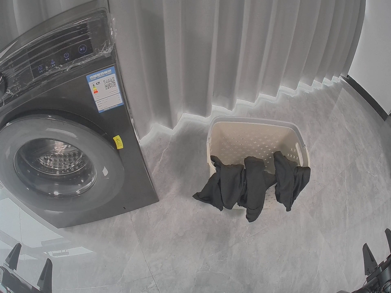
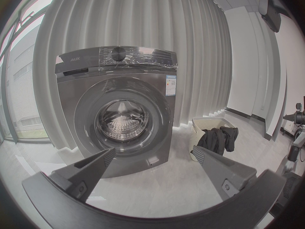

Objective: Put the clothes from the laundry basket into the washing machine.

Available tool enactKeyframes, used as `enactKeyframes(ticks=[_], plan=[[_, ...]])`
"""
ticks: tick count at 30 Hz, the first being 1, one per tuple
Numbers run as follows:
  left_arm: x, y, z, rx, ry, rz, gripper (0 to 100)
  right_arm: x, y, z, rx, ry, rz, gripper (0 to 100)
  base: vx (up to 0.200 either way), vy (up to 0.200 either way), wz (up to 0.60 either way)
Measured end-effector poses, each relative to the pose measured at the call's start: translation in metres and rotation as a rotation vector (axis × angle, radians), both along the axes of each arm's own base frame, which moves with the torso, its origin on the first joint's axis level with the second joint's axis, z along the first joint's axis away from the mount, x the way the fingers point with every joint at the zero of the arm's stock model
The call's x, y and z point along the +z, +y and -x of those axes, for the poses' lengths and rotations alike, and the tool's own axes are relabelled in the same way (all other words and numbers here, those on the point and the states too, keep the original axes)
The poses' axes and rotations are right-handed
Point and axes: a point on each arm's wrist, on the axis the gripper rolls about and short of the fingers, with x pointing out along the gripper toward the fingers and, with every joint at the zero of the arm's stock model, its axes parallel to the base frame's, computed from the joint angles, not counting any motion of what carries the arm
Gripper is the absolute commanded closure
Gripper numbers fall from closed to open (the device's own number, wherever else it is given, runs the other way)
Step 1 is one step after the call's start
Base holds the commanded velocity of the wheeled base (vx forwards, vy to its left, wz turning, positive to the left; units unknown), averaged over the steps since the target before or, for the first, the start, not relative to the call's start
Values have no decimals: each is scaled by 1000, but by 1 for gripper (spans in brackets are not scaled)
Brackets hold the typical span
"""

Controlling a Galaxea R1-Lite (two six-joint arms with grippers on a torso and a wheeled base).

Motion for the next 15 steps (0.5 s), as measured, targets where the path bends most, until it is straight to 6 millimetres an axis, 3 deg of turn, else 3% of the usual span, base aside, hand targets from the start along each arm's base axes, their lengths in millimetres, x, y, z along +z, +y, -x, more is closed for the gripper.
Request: enactKeyframes(ticks=[4,15], plan=[[0,0,0,2,0,-1,0,0,0,0,0,-1,0,0,0,0,0],[0,0,0,2,0,0,0,0,0,0,0,0,0,0,200,0,0]])
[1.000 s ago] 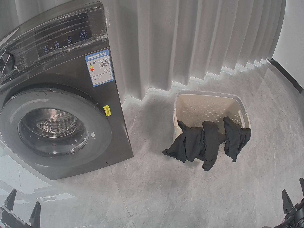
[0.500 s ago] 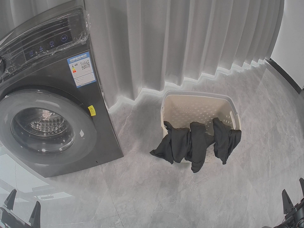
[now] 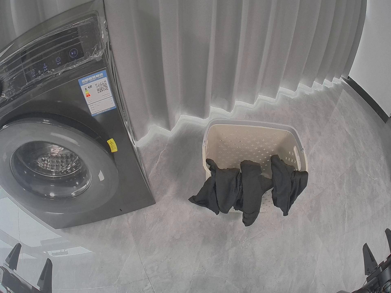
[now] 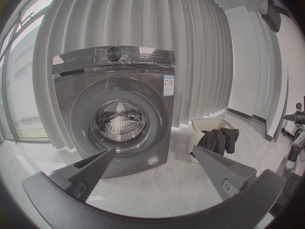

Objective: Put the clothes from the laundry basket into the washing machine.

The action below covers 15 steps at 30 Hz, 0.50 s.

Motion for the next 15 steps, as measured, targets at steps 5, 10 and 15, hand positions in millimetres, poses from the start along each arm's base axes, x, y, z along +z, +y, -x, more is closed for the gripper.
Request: enactKeyframes(ticks=[5,10,15], plan=[[0,0,0,-1,0,0,0,0,0,0,0,0,0,0,160,0,0],[0,0,0,-1,0,0,0,0,0,0,0,0,0,0,0,0,0],[0,0,0,-1,0,0,0,0,0,0,0,0,0,0,0,0,0]])
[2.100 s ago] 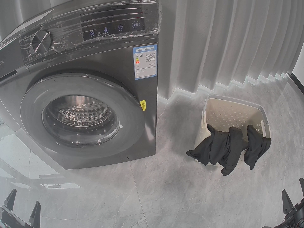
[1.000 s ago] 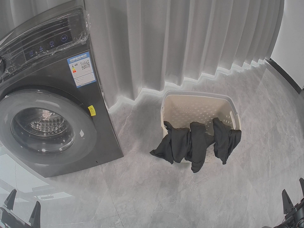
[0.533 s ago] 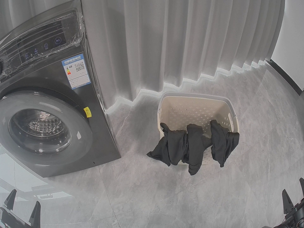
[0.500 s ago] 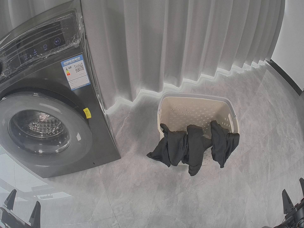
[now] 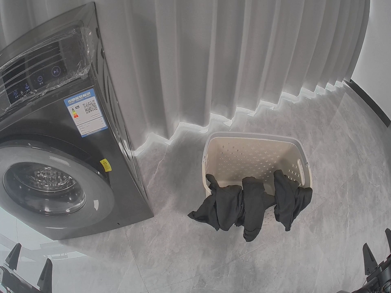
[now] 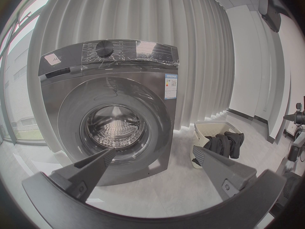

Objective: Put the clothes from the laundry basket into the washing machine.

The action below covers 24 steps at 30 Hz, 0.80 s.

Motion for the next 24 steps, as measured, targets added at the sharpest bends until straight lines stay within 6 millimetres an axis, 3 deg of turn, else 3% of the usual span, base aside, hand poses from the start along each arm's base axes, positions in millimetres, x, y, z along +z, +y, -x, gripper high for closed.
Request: enactKeyframes(ticks=[8,17,24], plan=[[0,0,0,0,0,0,0,0,0,0,1,0,0,0,0,0,0],[0,0,0,0,0,0,0,0,0,0,3,0,1,0,0,0,-600],[0,0,0,0,0,0,0,0,0,0,1,0,1,0,0,0,0]])
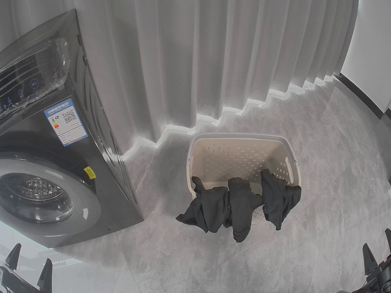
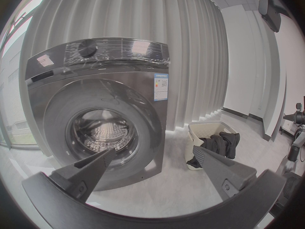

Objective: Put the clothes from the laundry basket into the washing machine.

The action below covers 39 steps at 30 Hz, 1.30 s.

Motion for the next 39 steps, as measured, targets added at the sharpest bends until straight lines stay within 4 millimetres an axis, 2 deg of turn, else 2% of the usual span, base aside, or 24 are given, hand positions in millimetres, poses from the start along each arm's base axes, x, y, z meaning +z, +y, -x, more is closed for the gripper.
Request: enactKeyframes(ticks=[4,16,31,39], plan=[[0,0,0,0,0,0,0,0,0,0,-1,0,0,0,0,0,0],[0,0,0,1,0,0,0,0,0,0,-1,0,-1,0,0,-200,0],[0,0,0,0,0,0,0,0,0,0,-1,0,0,0,0,0,0],[0,0,0,1,0,0,0,0,0,0,0,0,0,0,200,0,0]])
